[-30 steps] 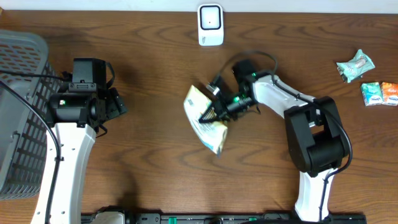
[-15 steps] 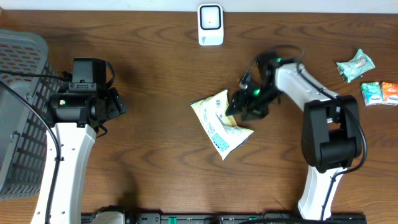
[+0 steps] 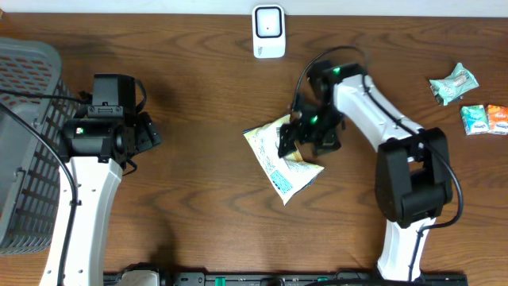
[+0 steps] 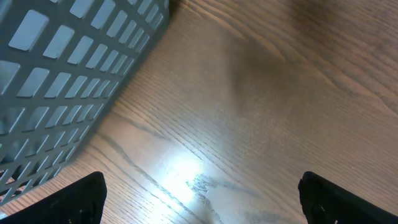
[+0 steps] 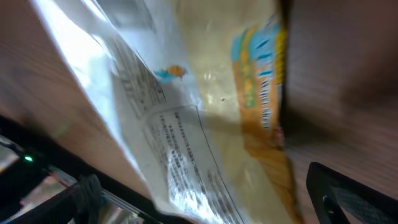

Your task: Scan the item barcode

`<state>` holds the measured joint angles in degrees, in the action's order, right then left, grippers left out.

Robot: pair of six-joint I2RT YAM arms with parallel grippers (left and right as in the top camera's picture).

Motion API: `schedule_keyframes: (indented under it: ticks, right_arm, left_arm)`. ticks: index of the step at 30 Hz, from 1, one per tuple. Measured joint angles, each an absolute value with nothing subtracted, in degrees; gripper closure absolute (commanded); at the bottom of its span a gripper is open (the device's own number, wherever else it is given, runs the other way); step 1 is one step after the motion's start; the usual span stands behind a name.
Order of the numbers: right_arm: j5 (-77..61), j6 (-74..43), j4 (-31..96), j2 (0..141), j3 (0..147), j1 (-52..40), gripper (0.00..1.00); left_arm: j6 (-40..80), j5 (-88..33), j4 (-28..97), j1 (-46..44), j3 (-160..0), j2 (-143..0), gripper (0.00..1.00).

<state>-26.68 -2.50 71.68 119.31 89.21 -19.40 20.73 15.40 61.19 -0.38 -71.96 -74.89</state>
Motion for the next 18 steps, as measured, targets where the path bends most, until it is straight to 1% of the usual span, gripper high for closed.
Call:
schedule_keyframes:
  ticks: [2,4,5,6,7,8,9,10,11,18]
  right_arm:
    - [-26.5,-2.3,69.7,119.3,86.5,-20.2,0.01]
    - [-26.2,-2.3,67.9,119.3,83.2,-20.4,0.15]
    - [-26.2,-2.4,67.0,119.3,81.9,-20.4,0.25]
    - [-26.3,-2.5,66.0,119.3,80.7,-20.4,0.4]
    - [-26.3,-2.1,65.7,119.3,80.2,-20.4,0.6]
    - [-26.4,-2.2,65.5,119.3,79.6,-20.4,0.71]
    - [-26.4,-2.1,65.4,119.3,79.5,-20.4,0.86]
    - [-26.9,-2.1,65.3,119.3,79.4,-20.4,0.96]
    - [-27.6,-2.1,65.3,119.3,79.4,-20.4,0.99]
    - [-28.5,-3.4,65.5,119.1,82.5,-20.1,0.99]
  left_arm:
    - [20.7,15.4,61.2,-0.4,-72.0,-74.9,0.02]
    - [20.7,15.4,61.1,-0.4,-72.0,-74.9,0.03]
    - [20.7,15.4,61.2,-0.4,-72.0,-74.9,0.02]
    - [20.7,15.4,61.1,-0.4,-72.0,-74.9,0.02]
    - [20.7,15.4,61.2,-0.4,-72.0,-74.9,0.02]
    - [20.7,15.4,61.2,-0.4,-72.0,-74.9,0.02]
    - [20.7,15.4,61.2,-0.4,-72.0,-74.9,0.02]
    - [20.7,15.4,61.2,-0.4,-72.0,-74.9,0.02]
    - [20.7,15.4,61.2,-0.4,-72.0,-74.9,0.02]
    - [20.7,15.4,61.2,-0.4,-72.0,-74.9,0.02]
